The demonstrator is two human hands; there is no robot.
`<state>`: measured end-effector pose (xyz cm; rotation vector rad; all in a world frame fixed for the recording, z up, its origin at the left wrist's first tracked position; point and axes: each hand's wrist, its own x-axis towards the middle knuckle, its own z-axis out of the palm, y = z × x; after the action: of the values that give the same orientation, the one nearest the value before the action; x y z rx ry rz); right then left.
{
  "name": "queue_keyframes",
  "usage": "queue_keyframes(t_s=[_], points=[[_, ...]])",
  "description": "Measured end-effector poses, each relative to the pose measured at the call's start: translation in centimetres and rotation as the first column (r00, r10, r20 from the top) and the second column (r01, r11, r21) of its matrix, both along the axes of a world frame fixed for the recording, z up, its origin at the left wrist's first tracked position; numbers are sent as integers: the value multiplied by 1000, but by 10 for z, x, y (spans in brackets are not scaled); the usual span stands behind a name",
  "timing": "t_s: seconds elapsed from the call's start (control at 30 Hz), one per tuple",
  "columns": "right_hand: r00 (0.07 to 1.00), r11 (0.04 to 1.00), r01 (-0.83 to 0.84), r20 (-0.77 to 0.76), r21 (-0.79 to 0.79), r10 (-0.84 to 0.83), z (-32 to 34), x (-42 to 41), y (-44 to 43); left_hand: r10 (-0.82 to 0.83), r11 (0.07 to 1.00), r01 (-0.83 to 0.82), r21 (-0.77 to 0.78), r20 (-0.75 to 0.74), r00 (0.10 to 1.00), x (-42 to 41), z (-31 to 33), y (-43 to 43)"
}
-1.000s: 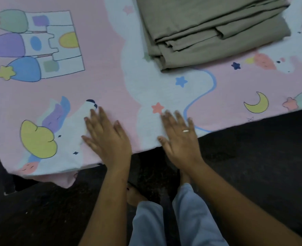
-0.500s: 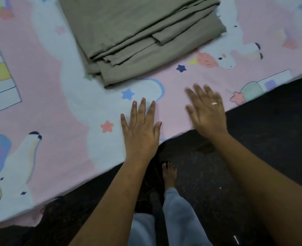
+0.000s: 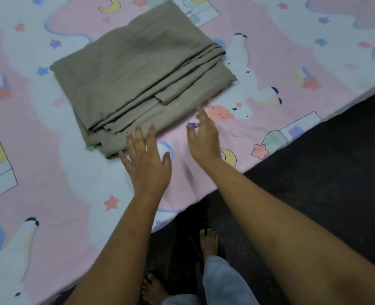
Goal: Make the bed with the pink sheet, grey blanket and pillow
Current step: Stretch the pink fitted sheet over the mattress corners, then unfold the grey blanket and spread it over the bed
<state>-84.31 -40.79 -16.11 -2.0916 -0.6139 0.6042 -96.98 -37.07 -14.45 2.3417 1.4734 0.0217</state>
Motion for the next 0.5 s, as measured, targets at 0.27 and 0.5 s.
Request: queue_keyframes(t_s=[0.27,0.5], points=[[767,950,311,-588,-7,-255,-3,-32,63,85,995,-94,-35,-206,975,-34,-16,82],[581,884,459,-725,-83,-370,-5,-8,97,-4,999,-8,-53,-217,976,-42,-15,100]])
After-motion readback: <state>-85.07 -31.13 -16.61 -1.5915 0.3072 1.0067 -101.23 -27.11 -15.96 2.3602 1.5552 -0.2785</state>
